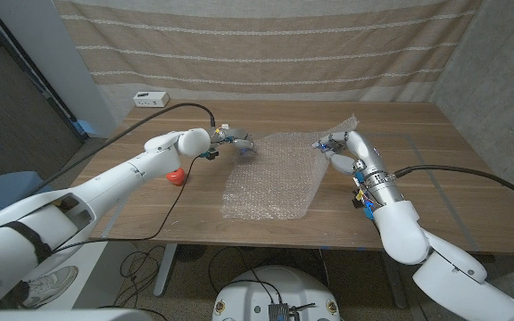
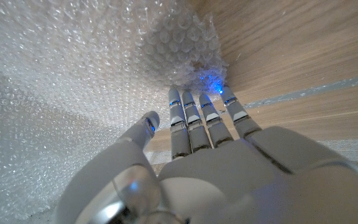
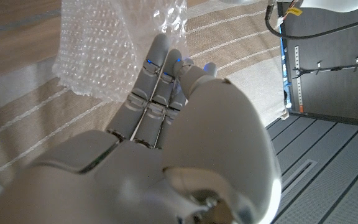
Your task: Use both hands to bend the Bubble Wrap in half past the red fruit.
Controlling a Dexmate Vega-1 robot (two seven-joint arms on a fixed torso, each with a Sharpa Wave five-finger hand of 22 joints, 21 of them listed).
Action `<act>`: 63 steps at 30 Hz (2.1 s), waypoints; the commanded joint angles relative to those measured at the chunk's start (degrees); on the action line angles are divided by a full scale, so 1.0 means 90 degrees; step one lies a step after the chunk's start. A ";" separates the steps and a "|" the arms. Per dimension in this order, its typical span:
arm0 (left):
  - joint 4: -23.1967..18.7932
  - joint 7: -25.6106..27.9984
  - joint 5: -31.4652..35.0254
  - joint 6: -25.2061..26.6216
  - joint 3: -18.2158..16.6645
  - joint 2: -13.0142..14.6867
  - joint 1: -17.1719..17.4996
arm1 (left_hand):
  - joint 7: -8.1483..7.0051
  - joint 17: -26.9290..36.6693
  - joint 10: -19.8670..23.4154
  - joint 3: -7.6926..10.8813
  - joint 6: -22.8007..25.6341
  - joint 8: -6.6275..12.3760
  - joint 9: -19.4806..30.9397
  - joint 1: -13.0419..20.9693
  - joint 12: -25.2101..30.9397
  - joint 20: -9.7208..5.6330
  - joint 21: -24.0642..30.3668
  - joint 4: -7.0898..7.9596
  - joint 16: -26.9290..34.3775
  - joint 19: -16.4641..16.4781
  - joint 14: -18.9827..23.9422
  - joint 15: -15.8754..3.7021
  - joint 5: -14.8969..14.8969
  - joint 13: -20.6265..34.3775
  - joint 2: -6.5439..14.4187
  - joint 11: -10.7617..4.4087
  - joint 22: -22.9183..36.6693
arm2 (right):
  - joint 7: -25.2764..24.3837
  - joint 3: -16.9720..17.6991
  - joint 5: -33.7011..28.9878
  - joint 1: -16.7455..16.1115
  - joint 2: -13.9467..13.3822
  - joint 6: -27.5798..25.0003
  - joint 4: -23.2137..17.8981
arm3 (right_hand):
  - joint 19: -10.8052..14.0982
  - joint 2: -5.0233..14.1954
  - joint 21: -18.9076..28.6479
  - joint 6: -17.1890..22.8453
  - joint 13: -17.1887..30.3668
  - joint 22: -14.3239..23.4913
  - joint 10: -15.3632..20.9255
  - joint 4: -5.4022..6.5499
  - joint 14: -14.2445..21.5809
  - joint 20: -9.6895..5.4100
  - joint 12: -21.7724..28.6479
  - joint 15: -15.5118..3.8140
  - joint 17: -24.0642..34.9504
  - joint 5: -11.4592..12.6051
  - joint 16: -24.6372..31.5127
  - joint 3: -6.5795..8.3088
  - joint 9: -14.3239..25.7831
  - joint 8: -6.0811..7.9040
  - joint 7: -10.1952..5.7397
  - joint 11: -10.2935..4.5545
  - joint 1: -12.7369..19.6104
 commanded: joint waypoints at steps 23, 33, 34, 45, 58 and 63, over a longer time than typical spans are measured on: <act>-0.0058 -0.0036 -0.0055 0.0087 0.0098 -0.0054 -0.0070 | 0.0015 0.0002 -0.0134 0.0034 -0.0148 -0.0056 -0.0003 -0.0065 -0.0062 0.0030 -0.0018 0.0136 -0.0013 0.0047 -0.0079 0.0021 -0.0032 -0.0012 0.0093 -0.0005 0.0008 | 0.2295 -0.1514 -0.0499 0.2622 -0.0086 0.2395 0.1112 | -0.0109 -0.0125 0.0220 0.0145 -0.0039 -0.0066 0.0071 -0.0015 0.0433 -0.0443 -0.0096 -0.0882 0.0062 0.0014 -0.0061 0.0010 0.0026 -0.0037 -0.0097 -0.0042 0.0021; -0.0071 -0.0020 -0.0059 0.0140 0.0093 -0.0044 -0.0057 | 0.0014 0.0000 -0.0135 0.0040 -0.0161 -0.0054 -0.0004 -0.0095 -0.0065 0.0020 -0.0022 0.0191 -0.0013 0.0048 -0.0086 0.0030 -0.0039 -0.0014 0.0081 0.0002 0.0008 | 0.3581 -0.1936 -0.0098 0.3229 -0.0071 0.2570 0.1312 | -0.0125 -0.0133 0.0293 0.0140 -0.0058 -0.0088 0.0070 -0.0006 0.0445 -0.0458 -0.0136 -0.0880 0.0058 -0.0001 -0.0087 0.0013 0.0031 -0.0066 -0.0125 -0.0101 0.0026; -0.0064 -0.0013 -0.0064 0.0138 0.0092 -0.0049 -0.0055 | 0.0012 0.0000 -0.0136 0.0041 -0.0161 -0.0054 -0.0004 -0.0096 -0.0066 0.0019 -0.0022 0.0195 -0.0013 0.0049 -0.0086 0.0028 -0.0039 -0.0015 0.0081 -0.0001 0.0008 | 0.3639 -0.1962 -0.0037 0.3254 -0.0058 0.2610 0.1360 | -0.0125 -0.0139 0.0302 0.0142 -0.0061 -0.0091 0.0065 -0.0006 0.0449 -0.0458 -0.0143 -0.0882 0.0056 -0.0003 -0.0090 0.0011 0.0032 -0.0068 -0.0130 -0.0087 0.0025; 0.0004 -0.0008 -0.0054 0.0185 0.0140 -0.0117 -0.0087 | 0.0005 -0.0009 -0.0157 0.0059 -0.0197 -0.0059 -0.0005 -0.0121 -0.0077 0.0017 -0.0026 0.0244 -0.0021 0.0049 -0.0101 0.0019 -0.0046 -0.0017 0.0074 0.0007 0.0009 | 0.3972 -0.2264 0.0631 0.3463 0.0231 0.3346 0.2098 | -0.0153 -0.0183 0.0387 0.0137 -0.0083 -0.0115 0.0085 0.0002 0.0469 -0.0480 -0.0186 -0.0924 -0.0006 -0.0040 -0.0137 -0.0027 0.0037 -0.0103 -0.0173 -0.0154 0.0019; -0.0109 0.0028 -0.0021 0.0320 0.0150 -0.0098 -0.0046 | 0.0006 -0.0011 -0.0198 0.0062 -0.0244 -0.0066 -0.0006 -0.0143 -0.0094 0.0022 -0.0033 0.0285 -0.0036 0.0046 -0.0153 0.0018 -0.0056 -0.0020 0.0068 0.0006 0.0009 | 0.3671 -0.2487 0.1713 0.3405 0.1063 0.4431 0.3446 | -0.0287 -0.0060 0.0476 -0.0048 -0.0112 -0.0154 -0.0076 0.0032 0.0332 -0.0500 -0.0329 -0.0869 -0.0029 -0.0064 -0.0203 -0.0051 0.0043 -0.0231 -0.0196 -0.0157 0.0070; -0.0130 0.0043 -0.0006 0.0356 0.0159 -0.0107 -0.0040 | -0.0002 -0.0014 -0.0201 0.0061 -0.0252 -0.0065 -0.0006 -0.0142 -0.0095 0.0023 -0.0036 0.0285 -0.0033 0.0042 -0.0156 0.0017 -0.0059 -0.0020 0.0069 0.0014 0.0010 | 0.4304 -0.2583 0.2679 0.3501 0.1013 0.4052 0.3436 | -0.0841 0.0175 0.0420 -0.0753 -0.0203 -0.0284 -0.0672 -0.0056 -0.0207 -0.0560 -0.0777 -0.0828 -0.0222 0.0034 -0.0573 0.0193 0.0029 -0.0631 -0.0353 -0.0359 0.0462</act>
